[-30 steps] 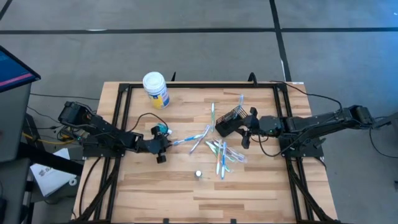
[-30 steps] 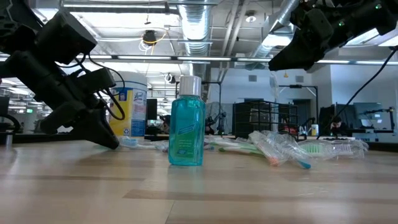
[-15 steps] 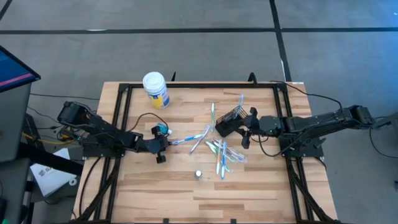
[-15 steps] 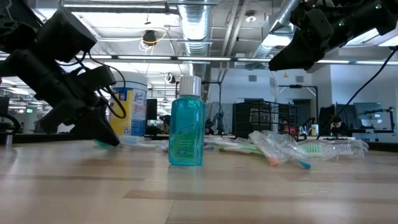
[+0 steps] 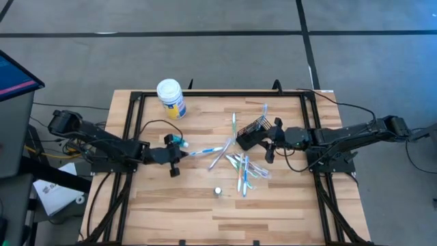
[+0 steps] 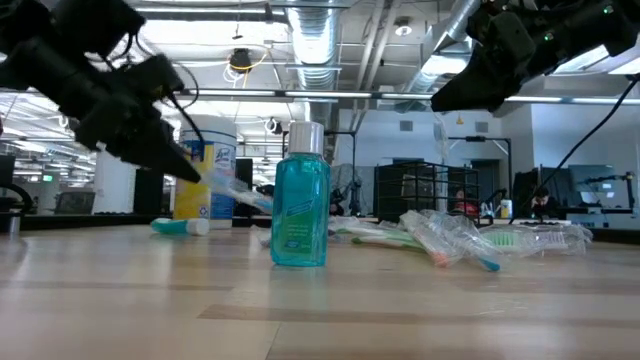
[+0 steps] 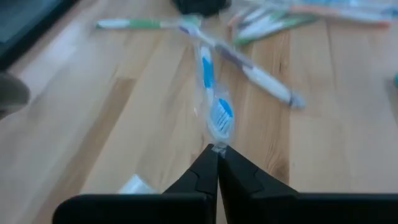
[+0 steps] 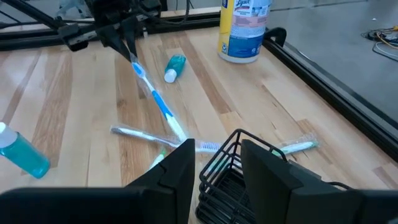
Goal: Pick & Place toothbrushing station
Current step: Put the blue toothbrush into the mesh organizer
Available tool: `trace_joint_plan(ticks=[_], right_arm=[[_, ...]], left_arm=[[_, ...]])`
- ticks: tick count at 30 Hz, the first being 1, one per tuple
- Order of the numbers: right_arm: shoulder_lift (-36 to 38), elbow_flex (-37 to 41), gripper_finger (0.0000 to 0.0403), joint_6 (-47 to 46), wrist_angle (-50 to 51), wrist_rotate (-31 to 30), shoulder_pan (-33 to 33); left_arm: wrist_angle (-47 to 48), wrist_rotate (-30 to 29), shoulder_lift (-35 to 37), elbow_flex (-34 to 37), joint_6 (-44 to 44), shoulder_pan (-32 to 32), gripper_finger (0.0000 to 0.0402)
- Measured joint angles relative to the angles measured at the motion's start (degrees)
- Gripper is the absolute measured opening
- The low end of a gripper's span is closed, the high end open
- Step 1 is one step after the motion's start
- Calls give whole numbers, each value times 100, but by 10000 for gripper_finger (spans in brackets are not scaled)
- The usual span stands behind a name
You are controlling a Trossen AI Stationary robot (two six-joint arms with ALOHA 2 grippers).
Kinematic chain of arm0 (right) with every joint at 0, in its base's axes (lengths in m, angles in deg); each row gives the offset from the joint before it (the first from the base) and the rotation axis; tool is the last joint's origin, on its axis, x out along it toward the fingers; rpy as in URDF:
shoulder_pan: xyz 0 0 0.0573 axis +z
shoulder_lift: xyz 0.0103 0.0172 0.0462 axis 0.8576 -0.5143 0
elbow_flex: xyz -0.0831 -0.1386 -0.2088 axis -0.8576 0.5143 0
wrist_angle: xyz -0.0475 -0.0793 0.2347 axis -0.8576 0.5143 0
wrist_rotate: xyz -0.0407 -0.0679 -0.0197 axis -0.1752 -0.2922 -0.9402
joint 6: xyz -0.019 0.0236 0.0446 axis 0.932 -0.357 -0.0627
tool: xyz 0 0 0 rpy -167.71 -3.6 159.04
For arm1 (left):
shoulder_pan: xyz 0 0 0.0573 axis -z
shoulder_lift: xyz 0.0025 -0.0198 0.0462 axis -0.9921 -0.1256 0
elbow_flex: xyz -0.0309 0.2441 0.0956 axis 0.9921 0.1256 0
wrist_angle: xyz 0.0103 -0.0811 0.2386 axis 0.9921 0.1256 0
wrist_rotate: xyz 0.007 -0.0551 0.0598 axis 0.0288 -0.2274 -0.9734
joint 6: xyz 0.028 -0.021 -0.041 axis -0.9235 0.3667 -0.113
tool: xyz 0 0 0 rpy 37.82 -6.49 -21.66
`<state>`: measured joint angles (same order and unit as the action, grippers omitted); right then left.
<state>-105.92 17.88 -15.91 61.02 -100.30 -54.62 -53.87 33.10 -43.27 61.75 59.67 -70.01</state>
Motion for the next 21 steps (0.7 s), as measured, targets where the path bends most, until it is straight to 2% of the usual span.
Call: trace_joint_plan(ticks=[10, 21], right_arm=[[-2, 0, 120, 2, -182, 7, 0], [-4, 0, 120, 54, -431, 160, 4]], left_arm=[[357, -30, 243, -709, -713, 4, 0], [867, -564, 241, -1848, -1699, 4, 0]])
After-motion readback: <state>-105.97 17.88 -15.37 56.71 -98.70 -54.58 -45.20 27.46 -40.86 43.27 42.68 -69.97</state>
